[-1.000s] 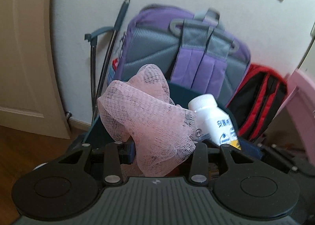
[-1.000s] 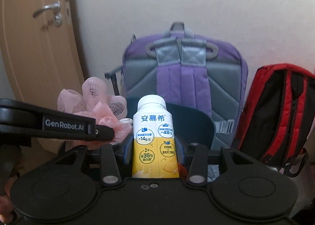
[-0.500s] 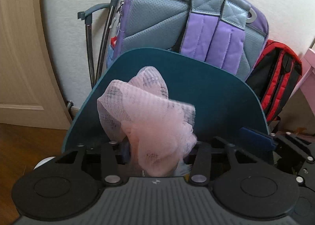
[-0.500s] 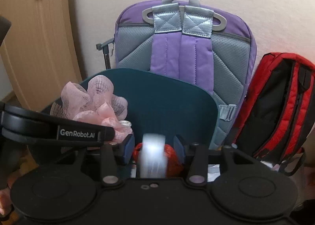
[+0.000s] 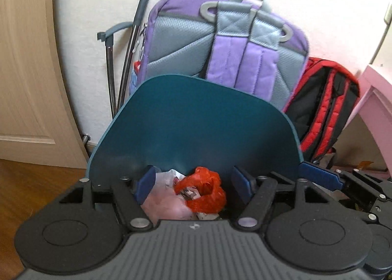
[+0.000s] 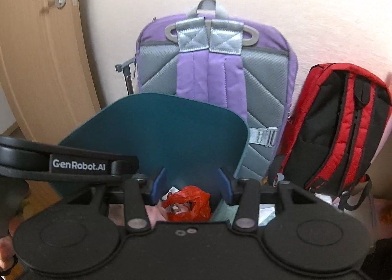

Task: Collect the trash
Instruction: 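Open both tools to release the mesh and bottle into the bin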

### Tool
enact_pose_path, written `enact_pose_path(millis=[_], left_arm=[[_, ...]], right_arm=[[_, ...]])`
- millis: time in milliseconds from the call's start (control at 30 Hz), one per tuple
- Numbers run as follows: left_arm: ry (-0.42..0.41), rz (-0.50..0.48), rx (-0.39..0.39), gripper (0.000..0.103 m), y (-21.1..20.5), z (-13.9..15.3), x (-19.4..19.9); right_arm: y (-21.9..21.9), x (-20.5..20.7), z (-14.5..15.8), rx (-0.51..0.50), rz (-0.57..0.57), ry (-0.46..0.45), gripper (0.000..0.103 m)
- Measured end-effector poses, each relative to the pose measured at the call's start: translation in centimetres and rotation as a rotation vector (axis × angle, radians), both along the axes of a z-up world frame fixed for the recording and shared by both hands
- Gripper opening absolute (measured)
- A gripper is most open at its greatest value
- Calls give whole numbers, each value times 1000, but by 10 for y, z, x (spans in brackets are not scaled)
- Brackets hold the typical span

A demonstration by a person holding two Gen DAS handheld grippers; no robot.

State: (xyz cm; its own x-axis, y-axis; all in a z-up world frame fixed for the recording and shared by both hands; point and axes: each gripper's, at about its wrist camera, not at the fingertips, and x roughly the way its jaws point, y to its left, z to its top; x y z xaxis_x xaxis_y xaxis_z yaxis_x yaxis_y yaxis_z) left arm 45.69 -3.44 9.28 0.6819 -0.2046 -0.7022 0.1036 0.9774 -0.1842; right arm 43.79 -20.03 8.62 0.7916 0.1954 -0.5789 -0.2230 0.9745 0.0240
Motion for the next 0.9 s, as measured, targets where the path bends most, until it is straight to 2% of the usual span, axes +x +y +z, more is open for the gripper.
enact_pose_path(millis=[533, 900], left_arm=[[-85, -16, -10, 68, 0, 58, -104], [-103, -34, -5, 69, 8, 65, -175]], right_arm=[[-14, -95, 49, 45, 15, -63, 48], [-21, -158, 55, 84, 61, -71, 48]])
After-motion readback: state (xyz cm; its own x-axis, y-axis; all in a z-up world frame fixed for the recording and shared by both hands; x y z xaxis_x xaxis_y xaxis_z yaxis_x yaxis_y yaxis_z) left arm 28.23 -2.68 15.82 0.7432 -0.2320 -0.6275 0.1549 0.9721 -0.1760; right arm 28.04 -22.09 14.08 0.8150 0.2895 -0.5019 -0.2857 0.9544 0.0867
